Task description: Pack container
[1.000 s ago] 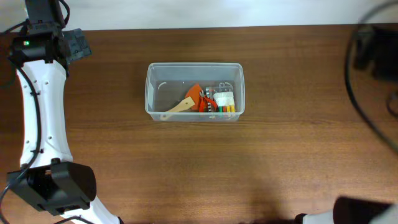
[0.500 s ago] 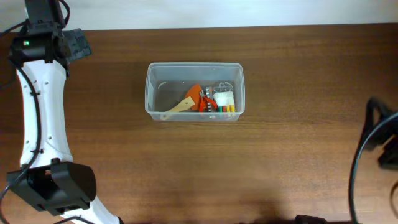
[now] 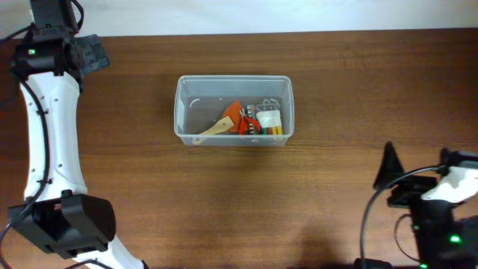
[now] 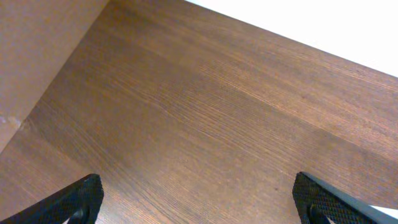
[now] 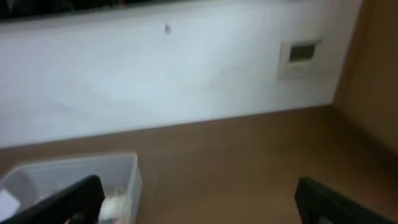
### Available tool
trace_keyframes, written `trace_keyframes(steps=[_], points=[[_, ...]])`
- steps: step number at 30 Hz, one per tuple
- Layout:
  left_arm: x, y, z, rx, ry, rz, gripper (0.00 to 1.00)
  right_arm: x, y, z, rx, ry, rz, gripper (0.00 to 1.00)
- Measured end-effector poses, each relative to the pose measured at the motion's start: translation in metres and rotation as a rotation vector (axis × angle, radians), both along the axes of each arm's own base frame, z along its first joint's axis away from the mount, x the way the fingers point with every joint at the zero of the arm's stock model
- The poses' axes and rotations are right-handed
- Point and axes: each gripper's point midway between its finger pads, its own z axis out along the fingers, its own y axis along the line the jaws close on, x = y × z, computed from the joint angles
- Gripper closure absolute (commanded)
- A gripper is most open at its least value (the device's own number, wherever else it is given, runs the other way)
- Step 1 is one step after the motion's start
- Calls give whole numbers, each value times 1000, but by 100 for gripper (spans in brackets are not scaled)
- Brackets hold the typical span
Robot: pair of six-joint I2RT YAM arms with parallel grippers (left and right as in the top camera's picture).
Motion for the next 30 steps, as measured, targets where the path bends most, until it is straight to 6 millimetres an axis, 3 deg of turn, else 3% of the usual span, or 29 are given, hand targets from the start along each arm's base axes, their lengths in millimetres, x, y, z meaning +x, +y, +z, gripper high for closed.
trace_keyframes(steps=[6,24,30], points=[[0,0,0,0,0,0,1,10,6,-59,3,-19,43,1],[0,0,0,-1,0,0,1,23,9,-149,-70,8,87,1],[0,0,0,0,0,0,1,22,17,-168,-76,-1,117,2]])
